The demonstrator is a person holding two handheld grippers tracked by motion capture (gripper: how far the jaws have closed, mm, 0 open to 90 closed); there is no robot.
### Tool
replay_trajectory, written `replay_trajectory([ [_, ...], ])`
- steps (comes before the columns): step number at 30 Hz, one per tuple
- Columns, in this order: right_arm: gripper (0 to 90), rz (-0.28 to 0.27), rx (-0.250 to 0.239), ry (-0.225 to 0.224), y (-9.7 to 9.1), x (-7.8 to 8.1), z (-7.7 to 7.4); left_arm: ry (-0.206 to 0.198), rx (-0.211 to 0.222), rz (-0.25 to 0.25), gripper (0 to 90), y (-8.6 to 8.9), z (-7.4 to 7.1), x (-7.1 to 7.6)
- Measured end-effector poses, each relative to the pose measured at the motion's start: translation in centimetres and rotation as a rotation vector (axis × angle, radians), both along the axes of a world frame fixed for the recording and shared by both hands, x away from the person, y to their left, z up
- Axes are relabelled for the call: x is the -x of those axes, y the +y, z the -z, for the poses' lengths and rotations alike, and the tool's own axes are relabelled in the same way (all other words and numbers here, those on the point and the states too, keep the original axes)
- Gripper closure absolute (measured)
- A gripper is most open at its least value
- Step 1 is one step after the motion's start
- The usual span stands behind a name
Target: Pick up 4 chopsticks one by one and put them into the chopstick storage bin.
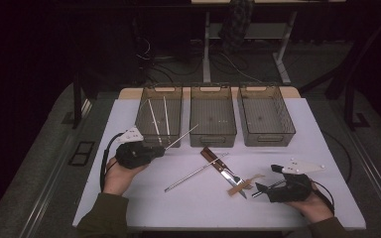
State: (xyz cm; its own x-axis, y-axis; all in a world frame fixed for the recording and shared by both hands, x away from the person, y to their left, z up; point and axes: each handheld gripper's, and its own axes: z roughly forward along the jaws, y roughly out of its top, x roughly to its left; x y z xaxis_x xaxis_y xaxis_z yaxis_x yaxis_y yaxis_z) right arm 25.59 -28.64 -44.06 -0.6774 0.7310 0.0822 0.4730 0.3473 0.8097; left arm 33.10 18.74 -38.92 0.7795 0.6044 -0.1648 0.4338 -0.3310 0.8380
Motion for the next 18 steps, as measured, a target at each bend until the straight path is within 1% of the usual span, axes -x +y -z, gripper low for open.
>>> replay_trajectory([
  [7,11.3,-0.003,-0.001,0.001,0.0,0.0,0.0,-0.009,0.005,-0.042,84.2,0.8,-0.6,-0.7],
  [12,11.3,-0.003,-0.003,0.001,0.0,0.0,0.1,-0.014,0.009,-0.075,84.2,1.2,-0.8,-1.7],
  [18,11.3,0.005,-0.007,0.005,0.1,-0.1,0.2,-0.035,0.029,-0.091,84.2,1.4,-1.4,-2.9],
])
